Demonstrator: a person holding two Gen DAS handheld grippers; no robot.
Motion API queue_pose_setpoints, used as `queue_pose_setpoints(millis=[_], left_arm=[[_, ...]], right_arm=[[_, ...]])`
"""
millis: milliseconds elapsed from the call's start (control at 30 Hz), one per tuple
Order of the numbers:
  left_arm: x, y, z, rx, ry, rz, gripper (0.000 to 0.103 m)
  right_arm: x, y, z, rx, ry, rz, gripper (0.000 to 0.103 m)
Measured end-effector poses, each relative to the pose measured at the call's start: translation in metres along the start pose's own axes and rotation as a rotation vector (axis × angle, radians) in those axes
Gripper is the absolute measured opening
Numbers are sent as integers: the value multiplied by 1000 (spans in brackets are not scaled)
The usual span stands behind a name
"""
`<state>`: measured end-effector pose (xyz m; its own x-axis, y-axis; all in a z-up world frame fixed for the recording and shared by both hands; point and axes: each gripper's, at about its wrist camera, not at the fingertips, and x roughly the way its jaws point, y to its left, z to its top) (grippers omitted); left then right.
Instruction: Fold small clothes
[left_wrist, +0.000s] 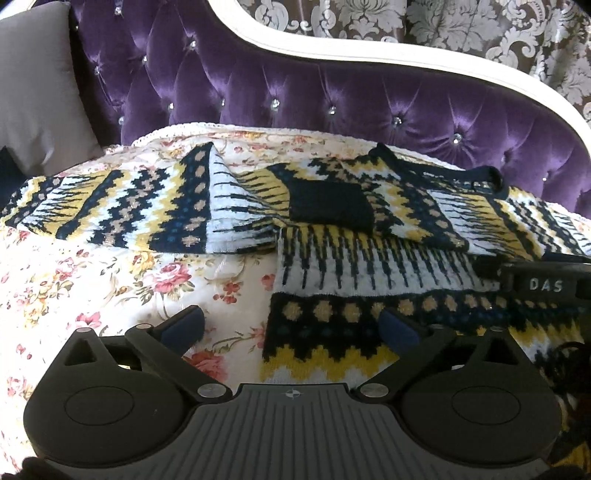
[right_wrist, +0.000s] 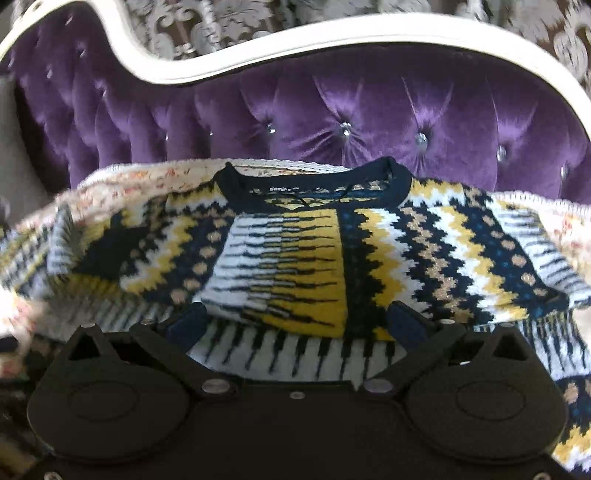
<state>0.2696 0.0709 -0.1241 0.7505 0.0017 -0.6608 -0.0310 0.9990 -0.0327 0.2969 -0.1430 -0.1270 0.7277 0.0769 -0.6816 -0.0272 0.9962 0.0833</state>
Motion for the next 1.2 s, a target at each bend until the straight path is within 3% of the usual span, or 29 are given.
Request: queue_pose_setpoints(millis=[233,533,867,967,1200], left_arm=[[-2,0,-8,6,-50,0,102],[-3,2,-7,-2,-44,-18,102],[-22,45,0,-112,-14,-158,102],[-31,72,8,-140,-41,-125,102],[-26,160,23,-178,-73,40,101]], right_arm=[[3,7,-3,-27,-24,-40,103],[4,4,-4,-8,-33,-27,103],[5,3,-4,6,-34,-23,103],[4,3,-4,7,-34,-22,103],[4,4,-4,6,-33,-22,103]])
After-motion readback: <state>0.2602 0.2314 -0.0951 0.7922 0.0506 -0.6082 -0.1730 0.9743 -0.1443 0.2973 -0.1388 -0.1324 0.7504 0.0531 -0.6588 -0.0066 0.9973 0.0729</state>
